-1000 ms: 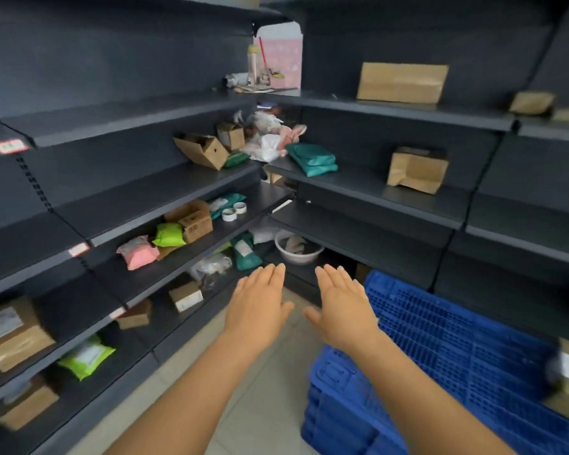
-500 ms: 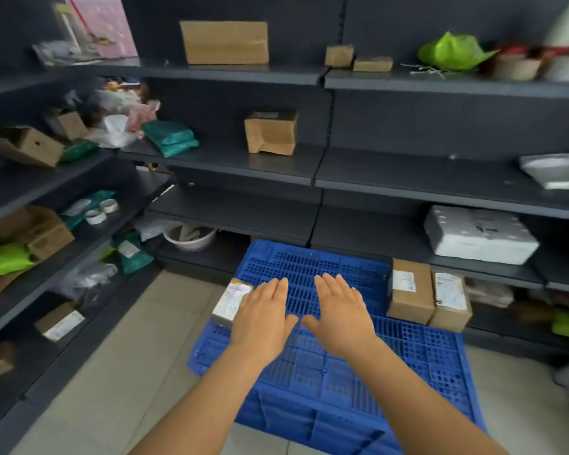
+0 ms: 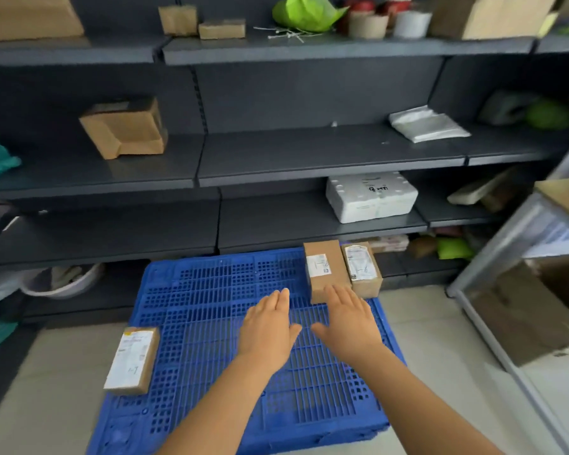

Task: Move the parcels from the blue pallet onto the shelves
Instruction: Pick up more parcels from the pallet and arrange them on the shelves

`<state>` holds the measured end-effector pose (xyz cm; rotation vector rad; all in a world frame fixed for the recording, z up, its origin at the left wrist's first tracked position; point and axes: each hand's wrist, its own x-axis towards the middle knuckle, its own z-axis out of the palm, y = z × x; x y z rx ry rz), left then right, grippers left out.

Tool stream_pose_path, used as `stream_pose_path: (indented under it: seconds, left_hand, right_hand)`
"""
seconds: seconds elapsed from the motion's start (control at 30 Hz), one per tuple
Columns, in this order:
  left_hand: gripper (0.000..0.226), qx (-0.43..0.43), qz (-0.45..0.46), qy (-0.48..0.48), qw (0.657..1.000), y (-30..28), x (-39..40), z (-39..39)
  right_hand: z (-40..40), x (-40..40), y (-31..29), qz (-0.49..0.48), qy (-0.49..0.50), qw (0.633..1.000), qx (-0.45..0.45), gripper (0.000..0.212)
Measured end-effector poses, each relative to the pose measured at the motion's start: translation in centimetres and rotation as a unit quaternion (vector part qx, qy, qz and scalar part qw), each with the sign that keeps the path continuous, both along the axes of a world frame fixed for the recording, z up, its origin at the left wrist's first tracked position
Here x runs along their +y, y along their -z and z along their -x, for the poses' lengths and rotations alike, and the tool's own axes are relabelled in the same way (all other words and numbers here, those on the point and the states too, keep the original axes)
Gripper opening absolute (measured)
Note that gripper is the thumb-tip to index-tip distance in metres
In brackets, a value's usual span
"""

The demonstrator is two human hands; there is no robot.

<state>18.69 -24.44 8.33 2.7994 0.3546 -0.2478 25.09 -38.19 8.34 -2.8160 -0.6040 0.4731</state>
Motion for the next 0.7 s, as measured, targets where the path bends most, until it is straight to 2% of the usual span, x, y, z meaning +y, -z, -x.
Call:
stream_pose_path:
  seconds: [0.17,0.33,0.57,0.7]
  left_hand:
    - [0.071,0.024,0.015,0.030,0.999,2.7,-0.2,-5.1]
    - [0.073,0.066,0.040,0.020,0.997,6.2,-0.9,-10.0]
    - [0.077,0.115,0.086,-0.043,0.989,12.1,-1.7,-16.7]
    - [0.081,0.120,0.159,-0.115,0.973,15.8,-2.5,-19.6]
  right_hand:
    - [-4.2,-1.5,3.0,-0.010,0.070,0.997,0.019,0.082]
    - [-8.5,-3.6,5.7,-0.037,0.126,0.991,0.037,0.079]
    - [-16.4,-5.9,11.5,-0.062,0.166,0.977,0.115,0.088]
    - [-20.2,-6.9,15.1,-0.109,0.198,0.965,0.130,0.091]
